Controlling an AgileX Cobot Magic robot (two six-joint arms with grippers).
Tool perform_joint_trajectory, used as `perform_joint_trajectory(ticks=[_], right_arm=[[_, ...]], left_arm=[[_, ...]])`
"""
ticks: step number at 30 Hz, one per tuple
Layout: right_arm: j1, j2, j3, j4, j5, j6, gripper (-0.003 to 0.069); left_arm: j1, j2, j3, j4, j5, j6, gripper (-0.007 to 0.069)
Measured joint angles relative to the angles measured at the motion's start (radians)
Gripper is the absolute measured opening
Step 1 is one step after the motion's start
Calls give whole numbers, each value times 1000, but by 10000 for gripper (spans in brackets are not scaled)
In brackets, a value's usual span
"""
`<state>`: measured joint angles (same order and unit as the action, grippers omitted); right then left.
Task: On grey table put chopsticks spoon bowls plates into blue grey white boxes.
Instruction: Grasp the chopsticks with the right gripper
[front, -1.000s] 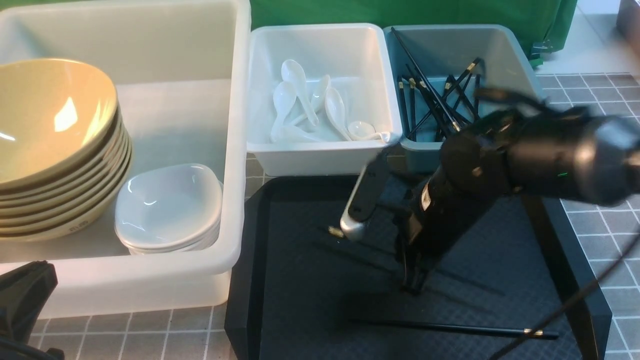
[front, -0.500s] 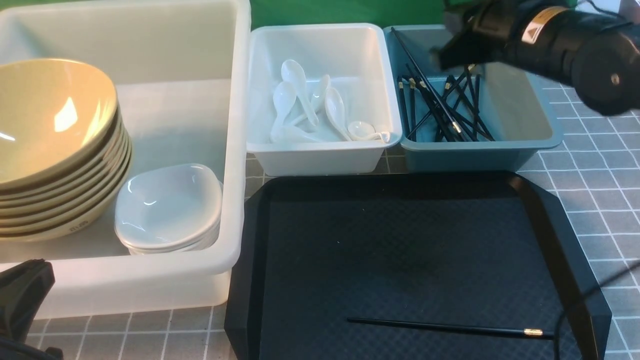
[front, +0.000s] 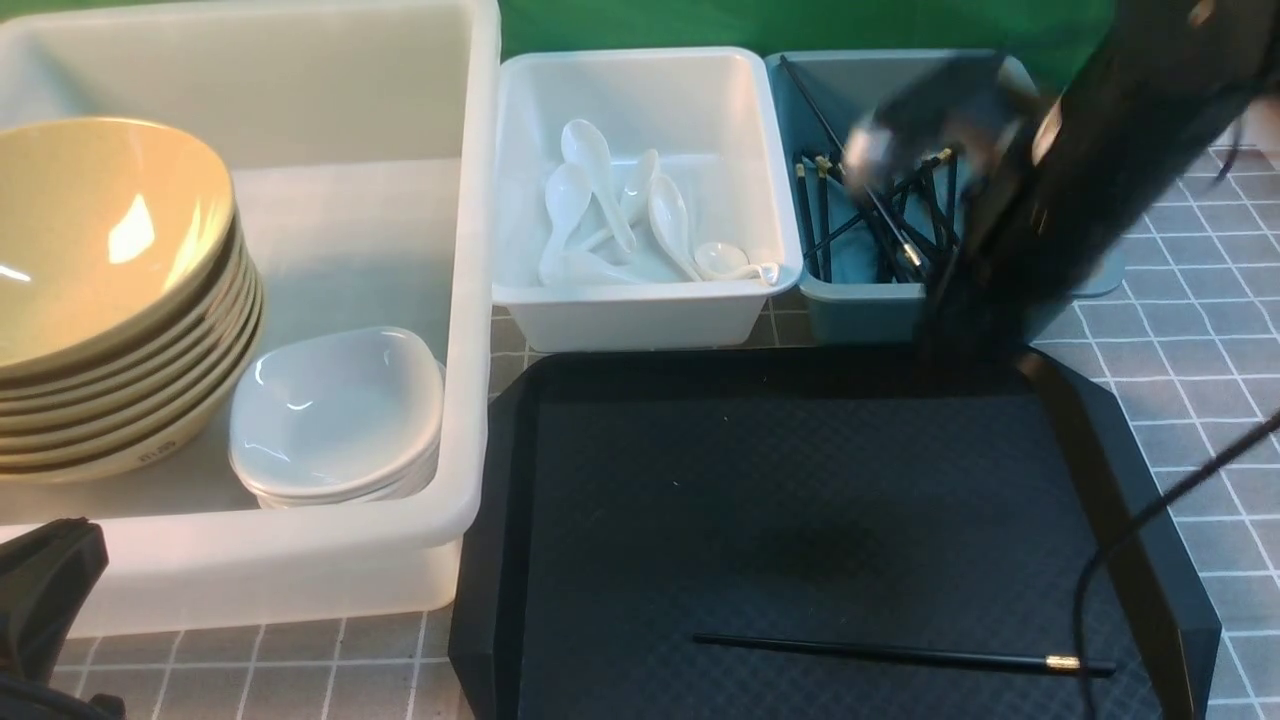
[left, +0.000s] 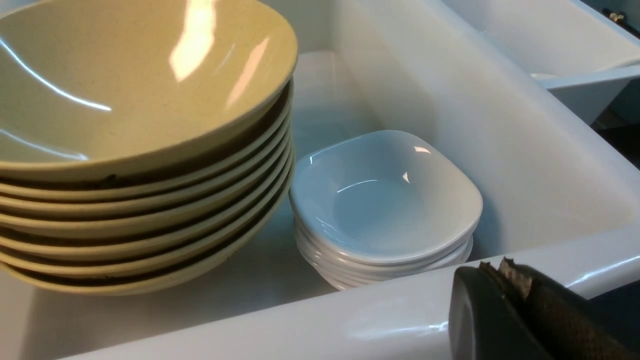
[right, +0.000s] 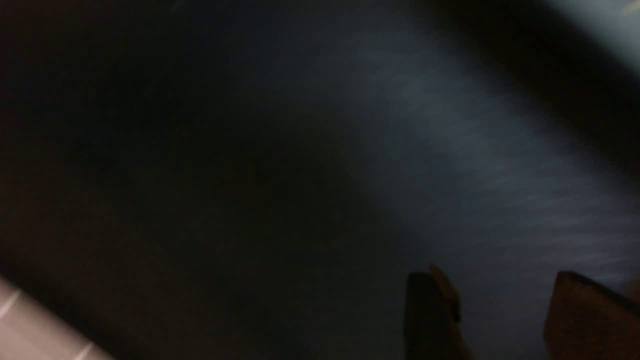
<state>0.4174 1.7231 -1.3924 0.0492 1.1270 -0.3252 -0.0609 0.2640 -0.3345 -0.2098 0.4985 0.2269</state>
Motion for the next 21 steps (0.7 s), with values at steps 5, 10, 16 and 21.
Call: perform_joint_trajectory(ticks=[5,10,16,21], right_arm=[[169,2,246,-10,-2,-45,330],[260,2,397,-63,-133,-91,330],[266,-8,475,-88,-317,-96,304],[269,-12,480,-84,-332,-118,197]], left_arm=[[0,0,0,6,0,0,-11],[0,0,0,14,0,0,-11],[0,0,0,14,-4,0,-11],[0,0,0,15,-6,0,-11]])
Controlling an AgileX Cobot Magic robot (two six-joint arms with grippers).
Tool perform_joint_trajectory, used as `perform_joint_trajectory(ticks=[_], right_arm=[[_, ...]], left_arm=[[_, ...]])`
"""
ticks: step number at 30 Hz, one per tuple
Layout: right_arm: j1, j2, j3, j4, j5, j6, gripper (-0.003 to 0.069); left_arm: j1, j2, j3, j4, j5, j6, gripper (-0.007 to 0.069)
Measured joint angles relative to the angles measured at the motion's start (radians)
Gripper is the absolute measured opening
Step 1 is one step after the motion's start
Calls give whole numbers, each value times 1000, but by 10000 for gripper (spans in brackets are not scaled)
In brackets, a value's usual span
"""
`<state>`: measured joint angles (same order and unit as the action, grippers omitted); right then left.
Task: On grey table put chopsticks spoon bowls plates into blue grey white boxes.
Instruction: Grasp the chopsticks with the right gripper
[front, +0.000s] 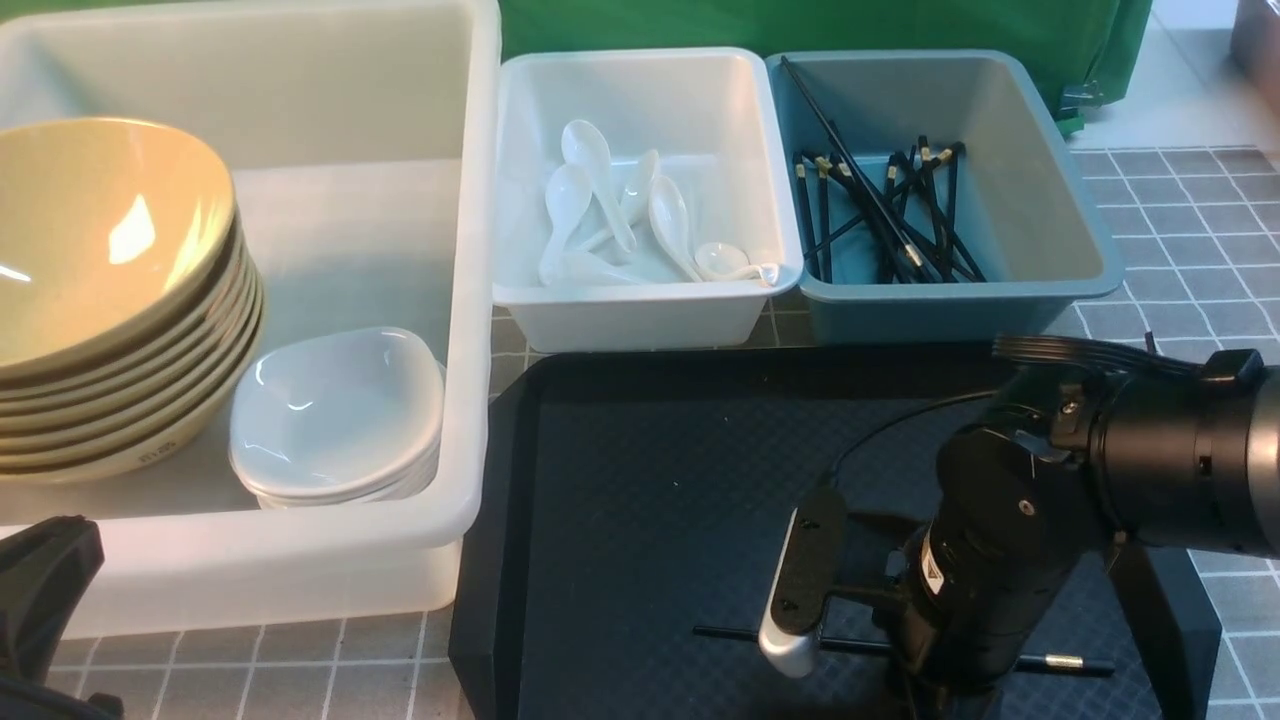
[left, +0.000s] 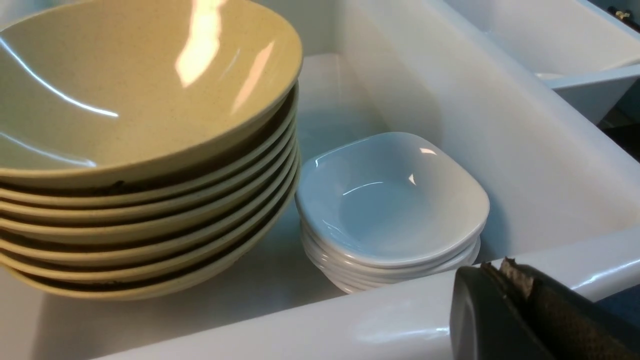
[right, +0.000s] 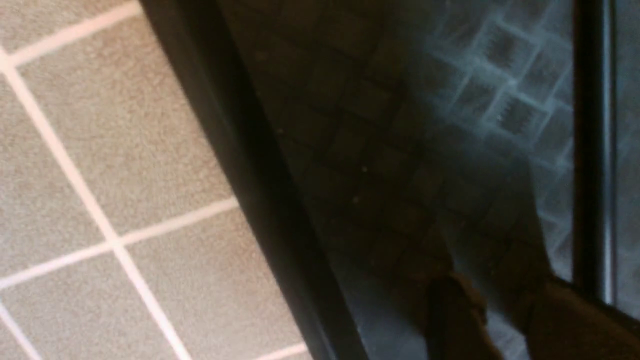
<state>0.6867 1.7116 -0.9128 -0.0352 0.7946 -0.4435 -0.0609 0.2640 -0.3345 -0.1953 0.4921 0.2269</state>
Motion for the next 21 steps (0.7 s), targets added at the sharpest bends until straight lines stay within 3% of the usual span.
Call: perform_joint_trajectory(ticks=[5,7,17,21], right_arm=[[0,-1,-3,11,-22,-1,54],[0,-6,-13,16,-39,-1,34],[-1,-123,-48,20,-13,-23,45],[-3,-89,-48,19,-4,-13,144]], left_arm=[[0,0,0,0,0,0,-11],[0,0,0,1,0,0,-11],[0,0,0,2,0,0,-11],[0,0,0,2,0,0,-11]])
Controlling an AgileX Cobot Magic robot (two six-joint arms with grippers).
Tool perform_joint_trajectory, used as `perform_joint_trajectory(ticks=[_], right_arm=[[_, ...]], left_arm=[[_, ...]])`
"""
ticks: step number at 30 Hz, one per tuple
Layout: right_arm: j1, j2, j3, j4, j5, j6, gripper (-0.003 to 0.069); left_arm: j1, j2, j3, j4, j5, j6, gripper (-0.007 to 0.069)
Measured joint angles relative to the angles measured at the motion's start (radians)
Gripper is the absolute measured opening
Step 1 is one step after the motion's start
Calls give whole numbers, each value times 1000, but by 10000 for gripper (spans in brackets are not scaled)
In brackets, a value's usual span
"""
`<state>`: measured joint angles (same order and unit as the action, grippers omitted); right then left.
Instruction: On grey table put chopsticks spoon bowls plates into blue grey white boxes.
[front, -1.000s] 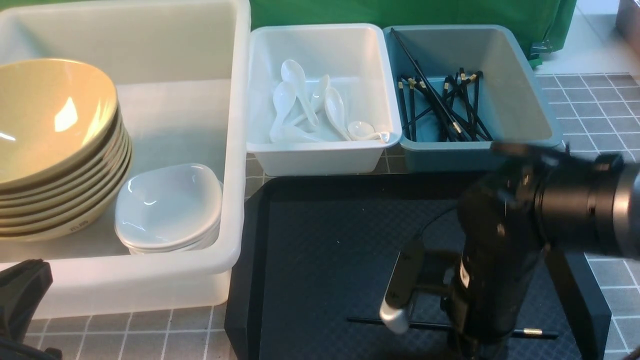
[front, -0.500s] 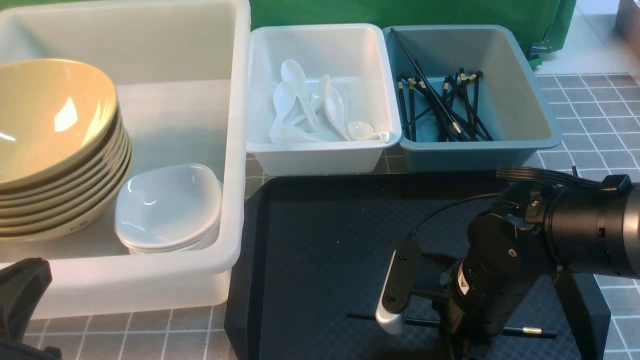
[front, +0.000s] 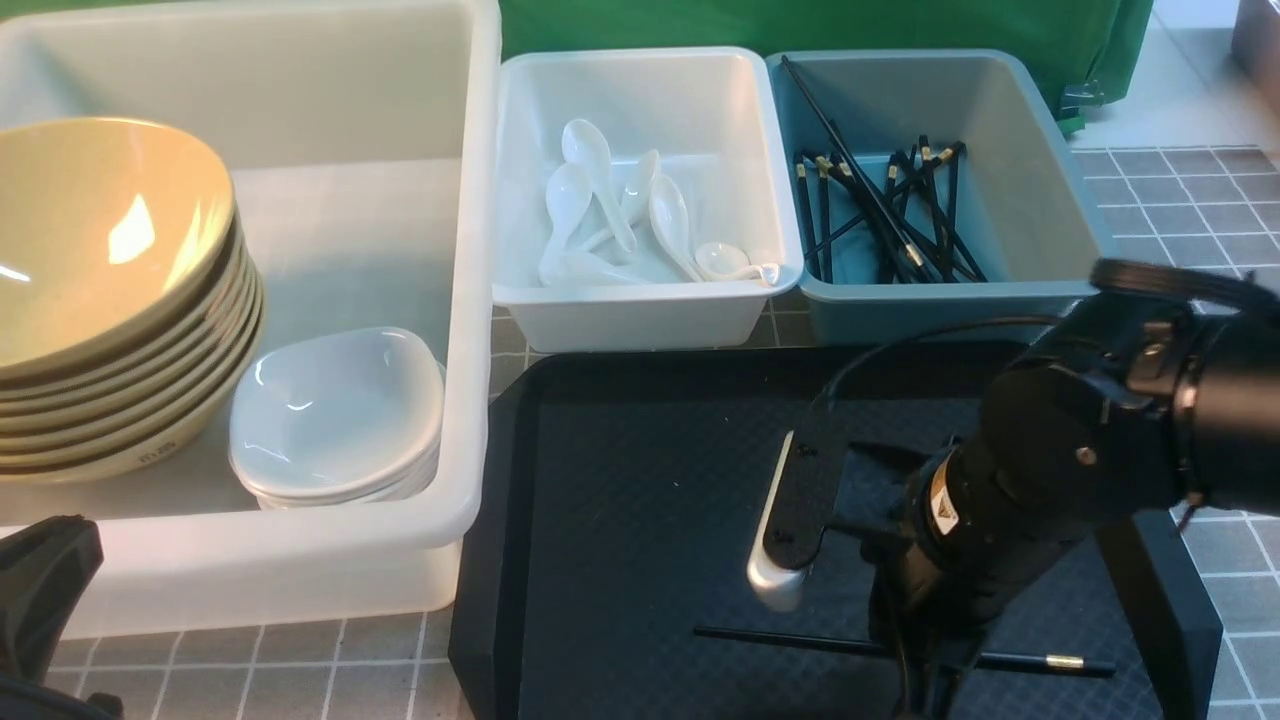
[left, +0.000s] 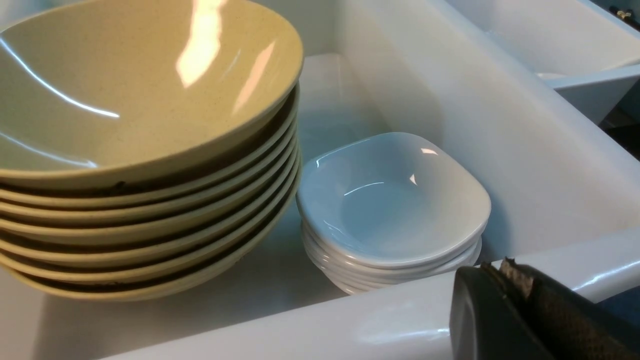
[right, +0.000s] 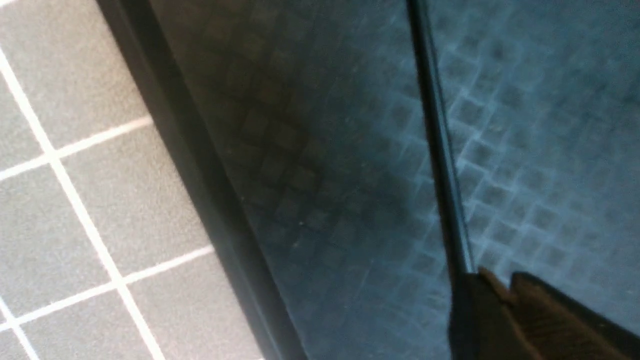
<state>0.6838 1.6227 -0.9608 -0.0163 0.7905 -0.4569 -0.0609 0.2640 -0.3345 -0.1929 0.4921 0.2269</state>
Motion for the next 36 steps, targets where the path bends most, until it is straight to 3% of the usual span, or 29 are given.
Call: perform_joint_trajectory(ticks=[4,6,10,12,20,23,27,29,32,34,36], right_arm=[[-2,85,0,-23,-12,6,284],[-3,120,-2,-35,-20,13,297],[-3,142,-19,-29,-5,30,215],[-3,140,-27,-9,0,42,90],[-7,-29,-146,8,-45,15,71],[-42,-123,-217,-26,-243,12,71],[-154,-125,-238,-45,-647,61,74],[-236,-67,-260,-48,-822,154,95],[-307,10,-316,-48,-856,301,149],[-356,79,-385,-48,-754,427,244],[-365,92,-454,-48,-582,473,302]], left_arm=[[0,0,0,0,0,0,-11],[0,0,0,-1,0,0,-11],[0,0,0,-1,0,0,-11],[0,0,0,-2,0,0,-11],[0,0,0,-3,-1,0,-11],[0,0,0,-3,-1,0,-11],[0,0,0,-3,-1,0,-11],[0,0,0,-3,-1,0,-11],[0,0,0,-2,-1,0,-11],[0,0,0,12,-1,0,-11],[0,0,0,23,-1,0,-11]])
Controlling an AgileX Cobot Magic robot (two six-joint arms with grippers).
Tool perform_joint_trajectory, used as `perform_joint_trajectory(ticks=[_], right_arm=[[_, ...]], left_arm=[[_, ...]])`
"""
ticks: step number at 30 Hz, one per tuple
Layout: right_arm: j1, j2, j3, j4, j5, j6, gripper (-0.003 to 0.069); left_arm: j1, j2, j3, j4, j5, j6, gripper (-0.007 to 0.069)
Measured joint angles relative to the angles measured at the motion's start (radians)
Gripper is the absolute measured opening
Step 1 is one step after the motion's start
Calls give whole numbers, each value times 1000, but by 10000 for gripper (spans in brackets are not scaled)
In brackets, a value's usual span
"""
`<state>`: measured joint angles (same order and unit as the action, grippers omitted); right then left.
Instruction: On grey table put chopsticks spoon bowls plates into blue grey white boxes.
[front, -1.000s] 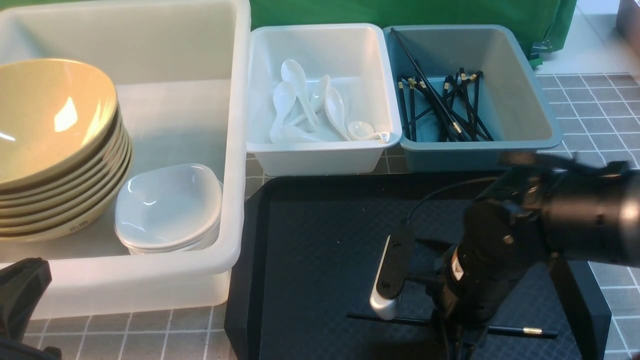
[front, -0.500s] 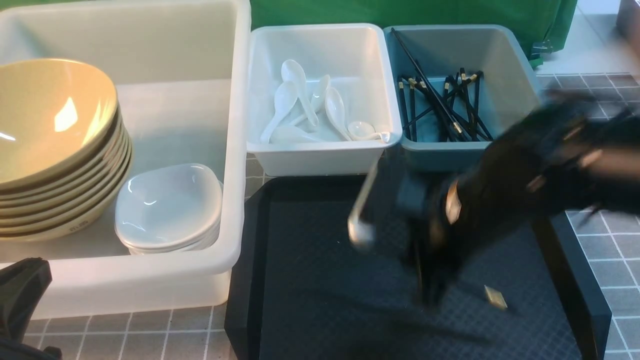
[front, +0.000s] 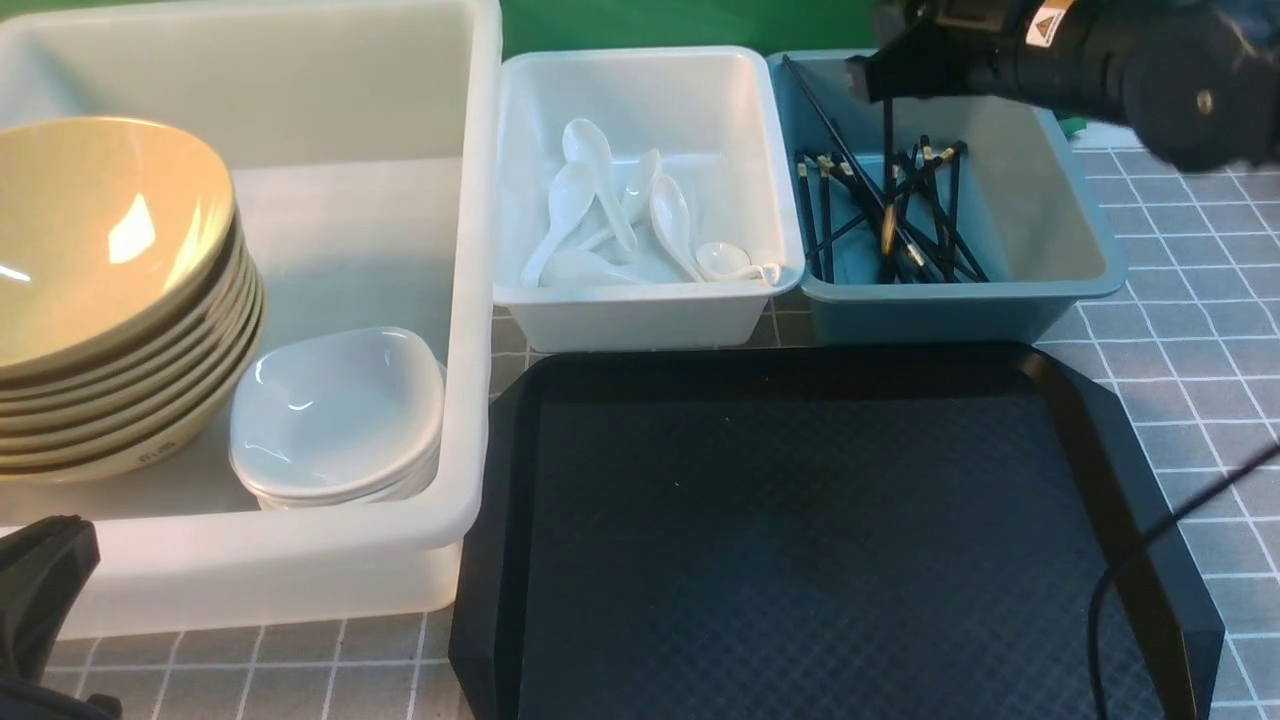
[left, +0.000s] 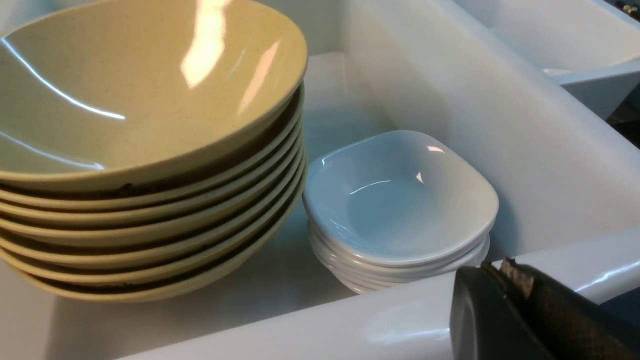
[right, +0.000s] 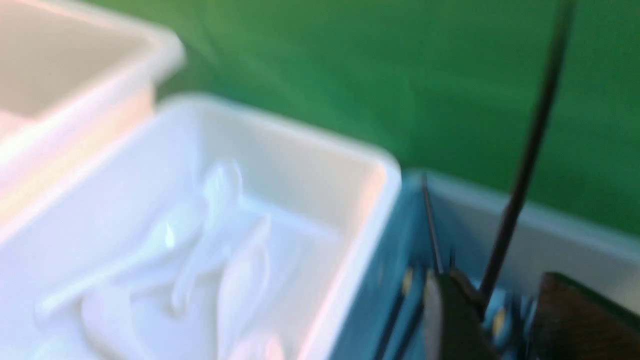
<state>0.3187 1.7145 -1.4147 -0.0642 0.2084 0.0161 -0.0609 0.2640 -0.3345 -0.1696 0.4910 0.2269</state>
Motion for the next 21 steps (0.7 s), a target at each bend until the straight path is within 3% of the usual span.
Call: perform_joint_trajectory(ticks=[4,6,9,12,15,21], right_arm=[[10,-66,-87,0,222,-61,286],[22,-131,-92,0,262,-107,238],[64,-336,-45,0,241,-182,95],[97,-568,100,1,117,-208,34],[111,-729,270,0,1,-216,33],[112,-1009,807,0,-317,-329,33]], left_arm=[[0,0,0,7,0,0,-11],[0,0,0,7,0,0,-11],[0,0,0,7,0,0,-11],[0,0,0,7,0,0,-11],[0,0,0,7,0,0,-11],[0,0,0,7,0,0,-11]])
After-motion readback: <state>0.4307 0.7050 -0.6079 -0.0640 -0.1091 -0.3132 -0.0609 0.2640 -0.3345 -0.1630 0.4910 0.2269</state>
